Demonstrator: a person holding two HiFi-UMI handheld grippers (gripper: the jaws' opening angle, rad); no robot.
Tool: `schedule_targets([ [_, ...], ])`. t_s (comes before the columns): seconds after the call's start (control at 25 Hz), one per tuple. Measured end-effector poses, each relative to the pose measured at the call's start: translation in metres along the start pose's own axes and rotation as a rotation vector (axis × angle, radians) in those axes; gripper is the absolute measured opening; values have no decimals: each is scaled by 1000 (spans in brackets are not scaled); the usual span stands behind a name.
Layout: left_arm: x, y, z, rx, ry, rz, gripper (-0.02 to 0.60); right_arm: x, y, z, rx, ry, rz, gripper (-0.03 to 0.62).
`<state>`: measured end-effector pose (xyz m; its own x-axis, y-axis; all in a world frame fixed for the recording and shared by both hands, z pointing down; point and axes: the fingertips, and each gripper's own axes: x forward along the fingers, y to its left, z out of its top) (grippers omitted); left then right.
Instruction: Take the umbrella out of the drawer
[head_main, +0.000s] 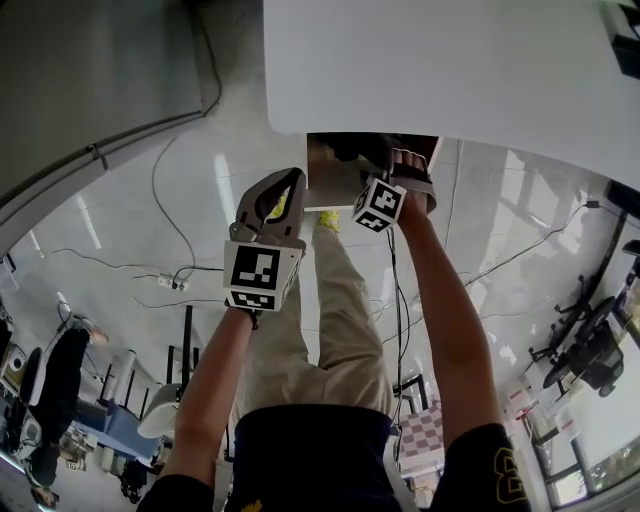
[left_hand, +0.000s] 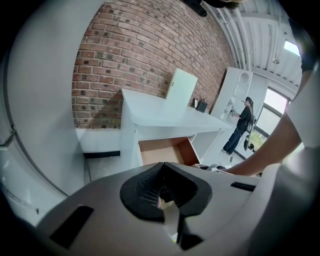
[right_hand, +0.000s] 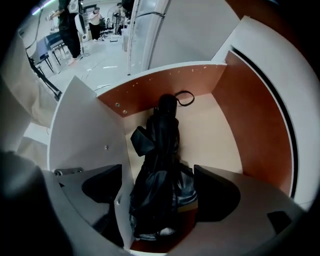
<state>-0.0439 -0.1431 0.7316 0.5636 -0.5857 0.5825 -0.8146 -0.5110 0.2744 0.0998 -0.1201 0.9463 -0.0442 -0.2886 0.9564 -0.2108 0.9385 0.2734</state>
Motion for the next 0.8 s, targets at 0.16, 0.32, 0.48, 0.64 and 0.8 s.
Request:
schedule_targets([
  [0.16, 2, 7, -11, 2, 7, 1, 18, 13, -1, 2, -62, 4, -48, 459],
  [0.32, 6, 7, -21, -3, 16, -2, 18, 23, 1, 12, -109, -7, -41, 459],
  [0.48, 8, 5, -26, 4, 18, -15, 18, 36, 0, 8, -103, 13, -40, 459],
  [0.64, 10, 10, -31, 9, 22, -13, 18, 47, -2, 4, -137, 36, -58, 459],
  [0.8, 12, 13, -33, 8, 25, -9, 18, 51, 0, 6, -189, 44, -62, 459],
])
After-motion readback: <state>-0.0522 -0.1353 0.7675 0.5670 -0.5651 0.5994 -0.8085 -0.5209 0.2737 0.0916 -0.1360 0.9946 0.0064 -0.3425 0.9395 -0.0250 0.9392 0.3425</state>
